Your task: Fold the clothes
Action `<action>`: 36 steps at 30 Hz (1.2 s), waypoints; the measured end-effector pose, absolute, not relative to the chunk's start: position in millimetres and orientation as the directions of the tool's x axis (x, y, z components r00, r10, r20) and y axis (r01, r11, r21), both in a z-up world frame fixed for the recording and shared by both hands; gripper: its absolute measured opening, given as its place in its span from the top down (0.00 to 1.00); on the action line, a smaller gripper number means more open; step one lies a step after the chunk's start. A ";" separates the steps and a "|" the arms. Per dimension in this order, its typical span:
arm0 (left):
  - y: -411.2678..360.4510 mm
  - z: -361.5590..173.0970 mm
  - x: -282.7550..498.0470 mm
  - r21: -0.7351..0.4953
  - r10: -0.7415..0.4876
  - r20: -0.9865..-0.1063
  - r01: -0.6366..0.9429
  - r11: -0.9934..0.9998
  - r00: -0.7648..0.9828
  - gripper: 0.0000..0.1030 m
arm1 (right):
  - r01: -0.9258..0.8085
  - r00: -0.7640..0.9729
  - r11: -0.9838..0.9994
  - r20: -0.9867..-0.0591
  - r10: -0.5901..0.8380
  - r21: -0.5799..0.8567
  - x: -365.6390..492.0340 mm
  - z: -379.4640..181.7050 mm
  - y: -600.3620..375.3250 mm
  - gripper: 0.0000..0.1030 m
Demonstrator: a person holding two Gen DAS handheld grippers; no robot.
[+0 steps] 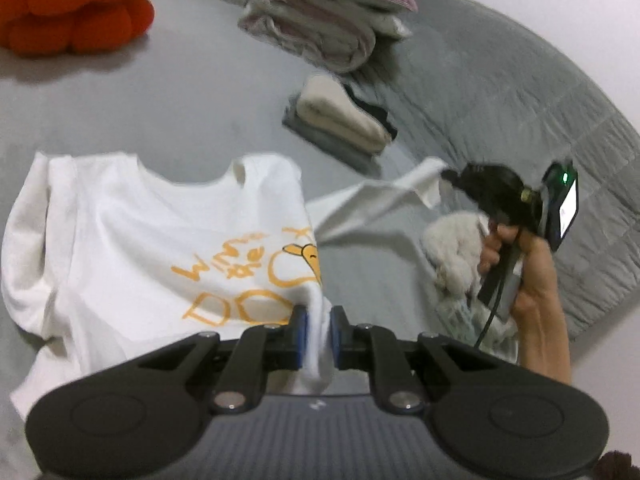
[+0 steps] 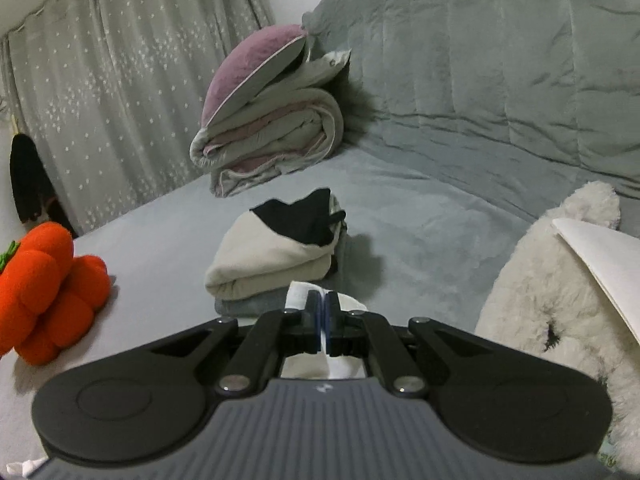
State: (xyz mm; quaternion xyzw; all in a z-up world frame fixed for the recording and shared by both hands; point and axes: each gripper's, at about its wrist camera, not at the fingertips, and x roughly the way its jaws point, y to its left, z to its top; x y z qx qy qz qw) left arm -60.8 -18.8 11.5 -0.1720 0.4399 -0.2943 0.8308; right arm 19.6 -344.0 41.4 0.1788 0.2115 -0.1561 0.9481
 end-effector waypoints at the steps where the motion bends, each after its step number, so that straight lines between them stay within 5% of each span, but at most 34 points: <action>1: -19.8 7.8 -60.2 -0.544 -0.637 -0.641 0.333 0.770 0.428 0.87 | 0.369 0.859 0.892 -0.462 -0.221 0.259 18.9 41.0 -342.2 0.96; 5: -17.5 4.4 -61.3 -0.547 -0.639 -0.659 0.331 0.769 0.397 0.84 | 0.359 0.854 0.910 -0.466 -0.232 0.205 17.1 40.1 -336.1 0.93; 9: -12.6 20.3 -63.4 -0.510 -0.633 -0.642 0.375 0.774 0.433 0.58 | 0.331 0.854 0.926 -0.474 -0.214 0.179 19.0 37.9 -330.3 0.88; 15: 8.8 44.3 -49.6 -0.468 -0.590 -0.612 0.360 0.807 0.527 0.44 | 0.307 0.840 0.940 -0.506 -0.193 0.151 23.6 30.9 -322.9 0.87; 17: 17.1 50.3 -43.1 -0.459 -0.571 -0.604 0.342 0.820 0.557 0.41 | 0.300 0.837 0.943 -0.514 -0.188 0.145 24.9 28.7 -320.4 0.84; 21: 32.3 49.2 -17.4 -0.442 -0.507 -0.618 0.268 0.856 0.601 0.38 | 0.285 0.839 0.947 -0.517 -0.172 0.148 26.3 26.4 -317.0 0.55; 36: 120.2 12.6 51.4 -0.357 -0.195 -0.698 -0.099 0.929 0.689 0.35 | 0.193 0.824 0.976 -0.557 -0.105 0.102 25.1 11.5 -288.4 0.41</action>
